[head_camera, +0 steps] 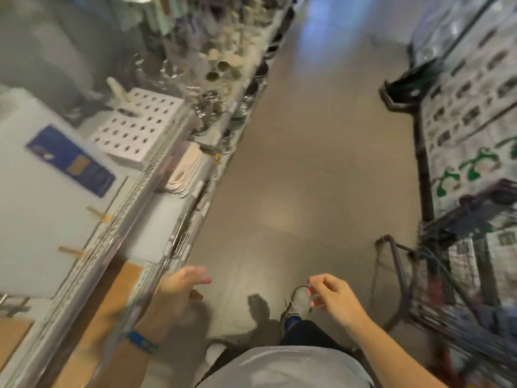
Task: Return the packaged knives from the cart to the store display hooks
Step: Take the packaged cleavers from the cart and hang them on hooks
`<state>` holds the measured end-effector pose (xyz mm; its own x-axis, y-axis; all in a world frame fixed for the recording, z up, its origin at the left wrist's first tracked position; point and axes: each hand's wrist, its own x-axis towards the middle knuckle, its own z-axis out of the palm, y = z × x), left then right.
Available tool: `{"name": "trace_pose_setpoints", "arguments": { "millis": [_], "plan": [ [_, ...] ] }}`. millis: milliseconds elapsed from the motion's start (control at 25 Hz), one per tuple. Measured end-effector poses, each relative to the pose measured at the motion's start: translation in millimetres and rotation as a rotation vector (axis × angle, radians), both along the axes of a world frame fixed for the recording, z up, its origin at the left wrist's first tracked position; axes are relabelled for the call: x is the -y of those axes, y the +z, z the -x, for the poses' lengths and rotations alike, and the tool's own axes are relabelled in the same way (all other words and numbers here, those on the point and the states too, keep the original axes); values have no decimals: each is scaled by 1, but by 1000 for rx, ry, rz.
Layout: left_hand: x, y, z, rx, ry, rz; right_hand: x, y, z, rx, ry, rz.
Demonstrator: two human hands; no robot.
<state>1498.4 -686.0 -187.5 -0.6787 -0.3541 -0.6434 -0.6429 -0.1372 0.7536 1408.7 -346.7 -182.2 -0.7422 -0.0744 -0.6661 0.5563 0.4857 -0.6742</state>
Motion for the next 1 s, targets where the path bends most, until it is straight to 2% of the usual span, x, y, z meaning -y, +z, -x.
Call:
{"name": "trace_pose_setpoints", "arguments": {
  "millis": [120, 320, 560, 760, 1000],
  "plan": [
    [-44, 5, 55, 7, -240, 140, -50, -7, 12, 37, -184, 30],
    [-137, 9, 147, 75, -373, 128, -151, -10, 58, 28, -333, 70],
    [-258, 17, 243, 60, -562, 176, -260, -11, 106, -17, -465, 79],
    [-335, 21, 297, 87, -777, 182, -315, -18, 122, -16, -615, 90],
    [-411, 3, 369, 131, -1037, 196, -341, -28, 118, -7, -841, 130]
  ]
}}
